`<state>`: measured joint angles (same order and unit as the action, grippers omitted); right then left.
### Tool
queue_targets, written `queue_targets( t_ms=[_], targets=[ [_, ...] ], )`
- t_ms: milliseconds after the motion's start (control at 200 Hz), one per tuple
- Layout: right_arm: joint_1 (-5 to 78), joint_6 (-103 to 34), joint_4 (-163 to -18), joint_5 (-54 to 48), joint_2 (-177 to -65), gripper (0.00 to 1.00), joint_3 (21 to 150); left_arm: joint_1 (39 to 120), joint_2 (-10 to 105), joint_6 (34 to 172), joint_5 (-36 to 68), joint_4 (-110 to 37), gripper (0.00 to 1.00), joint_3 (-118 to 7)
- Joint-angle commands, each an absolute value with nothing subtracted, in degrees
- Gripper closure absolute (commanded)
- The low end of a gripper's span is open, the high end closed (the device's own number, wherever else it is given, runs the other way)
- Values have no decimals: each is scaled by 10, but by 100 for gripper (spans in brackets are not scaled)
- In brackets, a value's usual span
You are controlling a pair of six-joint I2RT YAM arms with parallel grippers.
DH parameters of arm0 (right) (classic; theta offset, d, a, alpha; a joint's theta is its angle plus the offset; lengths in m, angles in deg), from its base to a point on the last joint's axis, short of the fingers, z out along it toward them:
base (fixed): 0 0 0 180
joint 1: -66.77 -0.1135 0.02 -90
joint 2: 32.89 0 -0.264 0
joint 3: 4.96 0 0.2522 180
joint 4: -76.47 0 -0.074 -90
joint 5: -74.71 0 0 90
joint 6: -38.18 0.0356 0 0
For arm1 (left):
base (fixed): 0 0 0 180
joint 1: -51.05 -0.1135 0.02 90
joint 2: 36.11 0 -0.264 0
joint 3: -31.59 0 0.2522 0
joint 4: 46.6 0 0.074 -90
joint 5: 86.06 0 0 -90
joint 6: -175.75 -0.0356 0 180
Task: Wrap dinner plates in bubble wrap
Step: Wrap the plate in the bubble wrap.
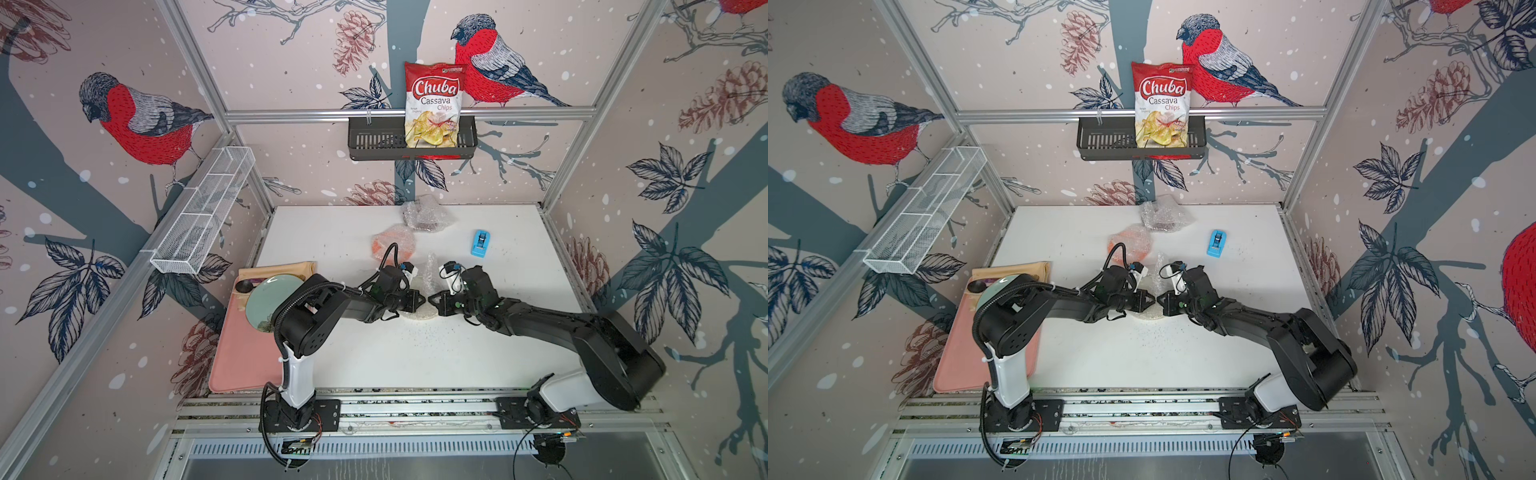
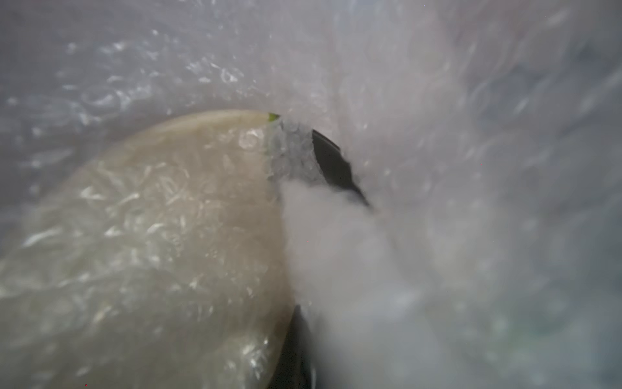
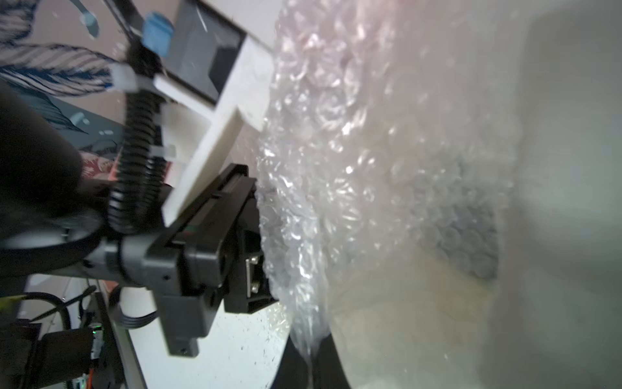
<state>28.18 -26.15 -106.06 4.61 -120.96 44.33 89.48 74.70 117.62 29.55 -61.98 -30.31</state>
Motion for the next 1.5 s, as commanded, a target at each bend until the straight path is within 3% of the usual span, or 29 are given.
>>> queue_targets(
  t_ms=[0,215,295,410,595,760,901,1001,1066,1171,1341,1401,1491],
  targets=[
    [270,-248,-1086,59,-1258,100,449,893,755,1219,276,-599,100,-300],
    [289,-239,-1079,40,-1290,100,461,889,729,1257,317,-694,94,-255],
    [288,-235,-1076,40,-1299,100,470,881,718,1285,369,-789,86,-221],
    [288,-224,-1077,28,-1310,100,467,856,689,1326,396,-899,66,-173],
    [288,-216,-1083,33,-1306,100,463,861,673,1296,363,-866,47,-174],
    [264,-228,-1116,104,-1292,100,488,873,682,1265,289,-761,41,-197],
    [244,-238,-1137,136,-1316,99,514,874,688,1271,242,-702,43,-208],
    [248,-231,-1166,135,-1327,94,486,874,684,1274,217,-657,58,-215],
    [258,-222,-1180,144,-1321,83,472,874,683,1268,203,-619,70,-219],
    [286,-227,-1157,133,-1273,56,461,874,678,1248,189,-573,85,-217],
    [354,-246,-1103,72,-1254,25,483,873,682,1222,191,-544,87,-216],
    [375,-261,-1098,97,-1290,19,510,871,688,1218,205,-550,86,-217],
    [387,-294,-1103,143,-1354,18,557,867,696,1221,219,-565,85,-217]
  ],
)
